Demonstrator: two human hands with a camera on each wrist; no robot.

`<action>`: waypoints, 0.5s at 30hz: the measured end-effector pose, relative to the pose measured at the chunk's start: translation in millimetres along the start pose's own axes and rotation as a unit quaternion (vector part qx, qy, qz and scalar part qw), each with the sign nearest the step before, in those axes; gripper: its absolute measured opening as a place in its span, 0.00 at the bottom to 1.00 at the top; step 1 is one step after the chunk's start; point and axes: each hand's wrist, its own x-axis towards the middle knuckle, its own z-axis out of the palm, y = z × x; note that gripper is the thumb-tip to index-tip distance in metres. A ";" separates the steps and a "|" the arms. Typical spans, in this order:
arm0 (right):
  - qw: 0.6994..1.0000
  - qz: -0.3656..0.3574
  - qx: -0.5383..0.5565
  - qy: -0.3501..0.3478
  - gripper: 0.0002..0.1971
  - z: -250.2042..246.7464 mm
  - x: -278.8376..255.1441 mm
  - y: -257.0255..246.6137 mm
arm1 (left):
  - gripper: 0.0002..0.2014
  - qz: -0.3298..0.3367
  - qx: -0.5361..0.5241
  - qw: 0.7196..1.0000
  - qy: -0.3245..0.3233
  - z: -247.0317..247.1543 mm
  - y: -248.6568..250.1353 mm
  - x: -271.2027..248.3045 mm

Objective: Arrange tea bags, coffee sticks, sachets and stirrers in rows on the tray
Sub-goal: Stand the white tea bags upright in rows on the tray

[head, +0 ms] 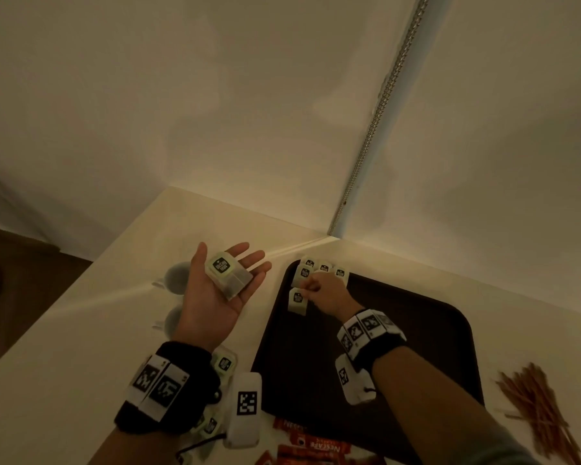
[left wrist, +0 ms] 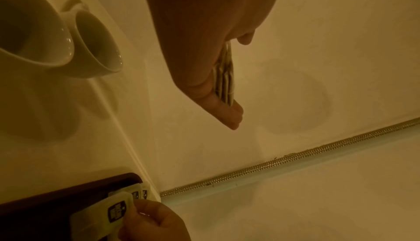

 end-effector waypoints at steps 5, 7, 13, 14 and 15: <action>0.996 0.042 0.029 0.072 0.07 10.5 31.9 15.5 | 0.30 0.000 0.012 1.000 0.003 -7.4 0.3 7.3; 0.995 0.048 0.027 0.083 0.06 11.7 40.2 18.0 | 0.30 0.000 0.018 1.000 0.003 -9.0 -0.1 9.3; 0.994 0.061 0.023 0.093 0.06 15.4 50.3 23.4 | 0.31 -0.007 0.030 1.000 0.000 -11.4 -2.5 13.9; 0.993 0.064 0.024 0.096 0.06 15.5 50.2 23.2 | 0.32 -0.010 0.034 0.999 -0.003 -11.7 -2.8 14.3; 0.992 0.066 0.025 0.104 0.06 14.4 48.8 20.8 | 0.33 -0.015 0.040 0.999 -0.006 -11.9 -3.2 15.0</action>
